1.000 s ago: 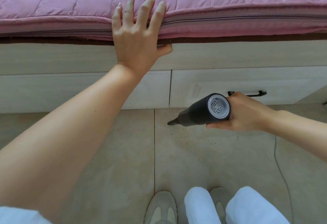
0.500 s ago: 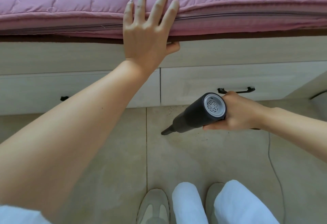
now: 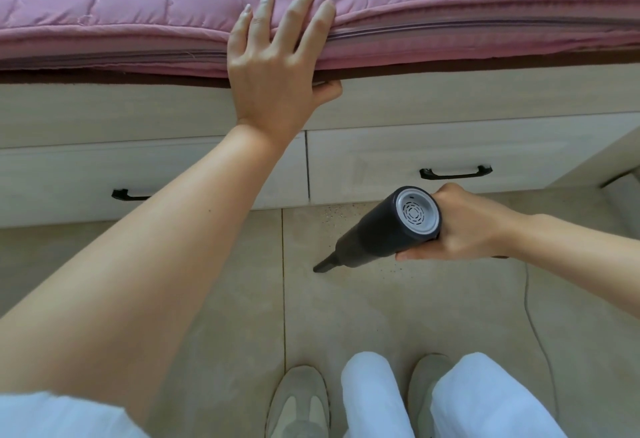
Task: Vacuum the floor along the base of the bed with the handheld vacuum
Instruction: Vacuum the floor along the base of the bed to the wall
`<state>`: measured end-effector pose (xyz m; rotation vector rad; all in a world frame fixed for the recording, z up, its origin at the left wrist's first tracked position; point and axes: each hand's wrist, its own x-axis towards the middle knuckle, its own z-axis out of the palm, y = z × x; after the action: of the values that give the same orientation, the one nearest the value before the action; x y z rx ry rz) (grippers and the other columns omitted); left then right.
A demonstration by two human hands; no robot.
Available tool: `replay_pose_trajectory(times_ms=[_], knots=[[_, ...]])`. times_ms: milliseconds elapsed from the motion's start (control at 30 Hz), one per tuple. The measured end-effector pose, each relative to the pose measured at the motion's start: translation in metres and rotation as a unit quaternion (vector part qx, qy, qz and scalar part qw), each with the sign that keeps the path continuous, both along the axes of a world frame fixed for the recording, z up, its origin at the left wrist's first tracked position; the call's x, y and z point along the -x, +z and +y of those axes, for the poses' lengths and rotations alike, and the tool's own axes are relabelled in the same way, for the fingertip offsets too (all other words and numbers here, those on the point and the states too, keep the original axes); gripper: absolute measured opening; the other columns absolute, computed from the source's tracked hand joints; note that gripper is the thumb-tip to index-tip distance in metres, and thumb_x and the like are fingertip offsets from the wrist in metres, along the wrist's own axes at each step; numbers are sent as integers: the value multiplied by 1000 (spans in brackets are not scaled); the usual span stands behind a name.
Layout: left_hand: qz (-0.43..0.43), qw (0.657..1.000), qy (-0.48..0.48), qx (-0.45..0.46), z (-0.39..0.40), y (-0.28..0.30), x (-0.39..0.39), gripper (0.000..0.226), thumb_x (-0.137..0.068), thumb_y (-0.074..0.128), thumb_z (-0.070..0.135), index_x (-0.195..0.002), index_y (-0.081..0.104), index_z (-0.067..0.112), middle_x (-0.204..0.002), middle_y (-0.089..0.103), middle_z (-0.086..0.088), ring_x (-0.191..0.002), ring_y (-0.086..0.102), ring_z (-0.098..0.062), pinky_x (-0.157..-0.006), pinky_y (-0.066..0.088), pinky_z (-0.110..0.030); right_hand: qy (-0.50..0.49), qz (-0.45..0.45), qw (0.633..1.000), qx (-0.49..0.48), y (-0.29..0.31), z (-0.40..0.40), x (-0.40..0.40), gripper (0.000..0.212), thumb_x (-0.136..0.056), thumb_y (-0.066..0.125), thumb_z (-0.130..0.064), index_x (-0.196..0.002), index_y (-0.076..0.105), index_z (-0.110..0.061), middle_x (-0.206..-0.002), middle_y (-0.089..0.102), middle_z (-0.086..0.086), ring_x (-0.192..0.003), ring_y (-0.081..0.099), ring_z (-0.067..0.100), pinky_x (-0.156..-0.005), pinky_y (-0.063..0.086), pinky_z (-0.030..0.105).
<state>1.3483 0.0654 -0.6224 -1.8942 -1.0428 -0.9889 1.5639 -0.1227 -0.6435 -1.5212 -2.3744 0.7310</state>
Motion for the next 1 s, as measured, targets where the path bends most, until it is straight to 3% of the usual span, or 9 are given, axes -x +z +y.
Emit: replay_pose_trajectory(times_ms=[133, 267, 467, 600, 767, 933, 1000], knots=[[1, 1000, 3, -3, 0, 0, 1, 80, -61, 68, 68, -131, 63, 28, -132, 65, 4, -119, 64, -33, -98, 51, -49, -4, -4, 1000, -14, 1, -1, 2, 29, -69, 78, -45, -84, 62, -25, -62, 49, -32, -68, 55, 0, -60, 39, 7], [4, 1000, 8, -2, 1, 0, 0, 83, -59, 70, 70, -131, 62, 29, -132, 65, 4, -119, 64, -33, -97, 52, -49, -1, -12, 1000, 6, 5, -3, -3, 30, -67, 79, -44, -73, 54, -29, -55, 52, -30, -59, 52, -11, -56, 36, 5], [12, 1000, 7, -6, 1, -1, 1, 84, -60, 68, 70, -132, 60, 29, -133, 64, 4, -119, 64, -33, -97, 52, -50, -5, -14, 1000, -14, 7, -8, -12, 32, -67, 72, -55, -81, 60, -28, -63, 58, -23, -65, 59, 4, -57, 42, 13], [20, 1000, 10, -5, 0, -1, 3, 86, -59, 68, 68, -134, 57, 29, -134, 64, 4, -120, 63, -33, -97, 52, -50, -22, -3, 1000, 1, 5, -9, -21, 30, -66, 73, -54, -82, 56, -35, -64, 59, -25, -65, 58, -1, -56, 41, 12], [24, 1000, 14, -4, 0, -1, 4, 89, -58, 69, 70, -135, 55, 28, -136, 63, 3, -119, 63, -35, -98, 52, -50, -16, -18, 999, 44, 11, -18, -23, 29, -66, 80, -41, -65, 51, -41, -61, 58, -29, -62, 56, -7, -53, 36, 7], [19, 1000, 9, -3, -1, 0, 3, 87, -58, 67, 68, -135, 56, 27, -135, 63, 2, -119, 64, -36, -97, 52, -51, -14, -21, 997, 67, 12, -20, -27, 31, -62, 71, -58, -77, 59, -34, -69, 63, -21, -69, 60, -3, -58, 46, 18], [18, 1000, 7, 2, -2, 2, 2, 87, -59, 68, 68, -135, 57, 27, -135, 63, 2, -119, 63, -37, -98, 52, -51, -9, -18, 997, 69, 13, -20, -28, 29, -64, 74, -54, -78, 60, -33, -69, 63, -21, -69, 60, -2, -58, 45, 17]])
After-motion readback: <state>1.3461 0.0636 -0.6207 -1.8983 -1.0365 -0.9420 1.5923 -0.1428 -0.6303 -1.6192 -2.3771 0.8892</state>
